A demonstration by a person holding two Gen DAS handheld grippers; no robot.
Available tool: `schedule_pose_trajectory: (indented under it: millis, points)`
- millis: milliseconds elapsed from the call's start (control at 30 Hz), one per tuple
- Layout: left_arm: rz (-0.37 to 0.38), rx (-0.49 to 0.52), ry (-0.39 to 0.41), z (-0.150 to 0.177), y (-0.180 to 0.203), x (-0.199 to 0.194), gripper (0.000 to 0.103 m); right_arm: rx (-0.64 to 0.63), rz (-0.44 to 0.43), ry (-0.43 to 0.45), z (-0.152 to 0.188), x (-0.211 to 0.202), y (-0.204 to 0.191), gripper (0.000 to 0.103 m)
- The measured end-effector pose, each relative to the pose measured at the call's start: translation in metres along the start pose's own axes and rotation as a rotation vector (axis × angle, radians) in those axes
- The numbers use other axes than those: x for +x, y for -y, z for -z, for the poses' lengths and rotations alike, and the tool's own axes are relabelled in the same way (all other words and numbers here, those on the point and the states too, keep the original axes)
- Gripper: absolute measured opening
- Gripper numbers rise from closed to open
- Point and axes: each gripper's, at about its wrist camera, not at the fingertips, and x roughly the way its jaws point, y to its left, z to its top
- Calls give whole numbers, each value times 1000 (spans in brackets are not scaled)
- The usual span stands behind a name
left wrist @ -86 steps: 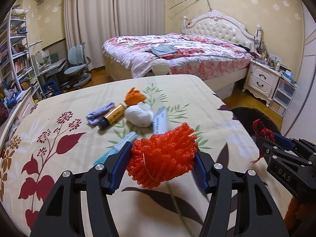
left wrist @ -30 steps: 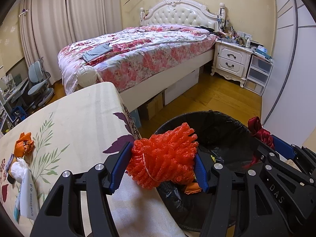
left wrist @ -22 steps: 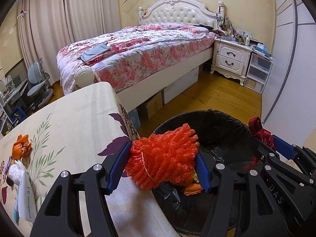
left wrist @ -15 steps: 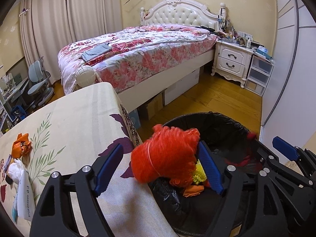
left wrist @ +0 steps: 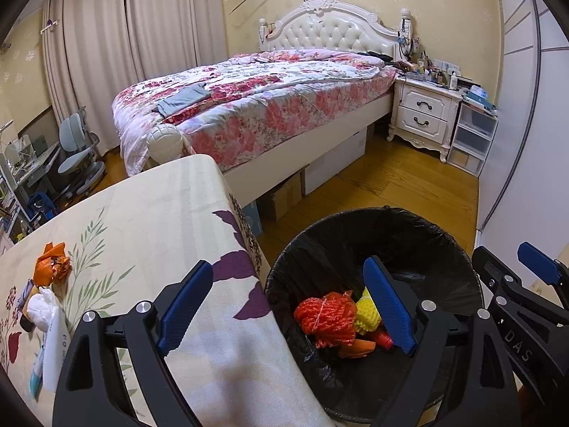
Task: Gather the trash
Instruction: 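Open the right tool to drop the ribbon while the left tool drops the orange net, then move both tools back over the bed toward the white tube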
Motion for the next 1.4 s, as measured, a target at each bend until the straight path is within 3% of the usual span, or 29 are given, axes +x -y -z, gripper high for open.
schedule_pose_trajectory:
  millis: [167, 467, 1400]
  points:
    - [-28, -16, 2, 7, -18, -14, 88, -14, -9, 3, 3, -8, -7, 73]
    - [-107, -58, 12, 25, -67, -47, 89, -55, -66, -5, 14, -26, -39, 74]
    - [-407, -314, -55, 122, -264, -126, 89, -345, -367, -31, 47, -81, -222, 74]
